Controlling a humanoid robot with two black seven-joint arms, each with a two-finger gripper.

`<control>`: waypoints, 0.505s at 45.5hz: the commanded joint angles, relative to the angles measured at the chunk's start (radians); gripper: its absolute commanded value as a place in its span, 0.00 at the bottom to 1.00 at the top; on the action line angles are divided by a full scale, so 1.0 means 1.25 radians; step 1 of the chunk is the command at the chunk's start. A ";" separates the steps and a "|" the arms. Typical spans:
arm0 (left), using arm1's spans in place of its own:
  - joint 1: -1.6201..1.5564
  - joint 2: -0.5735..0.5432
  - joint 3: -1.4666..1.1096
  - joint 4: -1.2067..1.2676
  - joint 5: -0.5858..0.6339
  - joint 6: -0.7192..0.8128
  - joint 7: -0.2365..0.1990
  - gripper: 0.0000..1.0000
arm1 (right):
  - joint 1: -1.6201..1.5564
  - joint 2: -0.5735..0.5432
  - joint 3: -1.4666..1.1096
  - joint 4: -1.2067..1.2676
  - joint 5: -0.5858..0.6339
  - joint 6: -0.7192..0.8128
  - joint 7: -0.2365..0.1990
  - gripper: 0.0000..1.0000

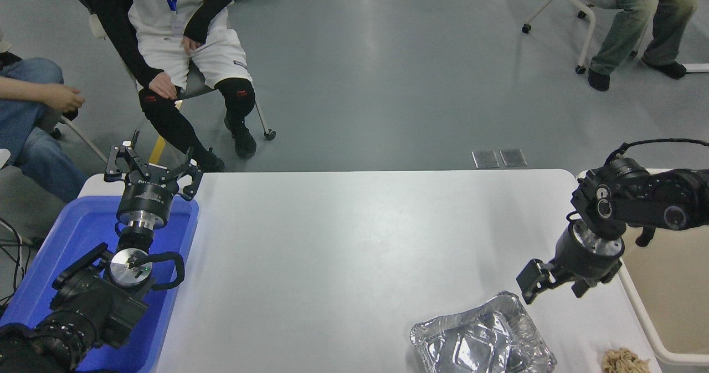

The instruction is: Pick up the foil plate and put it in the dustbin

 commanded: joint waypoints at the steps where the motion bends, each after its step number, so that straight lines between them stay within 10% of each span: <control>1: 0.000 0.000 0.000 0.001 0.000 0.000 0.000 0.99 | -0.097 0.009 0.016 -0.056 0.011 -0.079 -0.001 1.00; 23: 0.000 0.000 0.000 0.000 0.000 0.000 0.000 0.99 | -0.106 0.037 0.060 -0.036 0.004 -0.107 0.000 0.99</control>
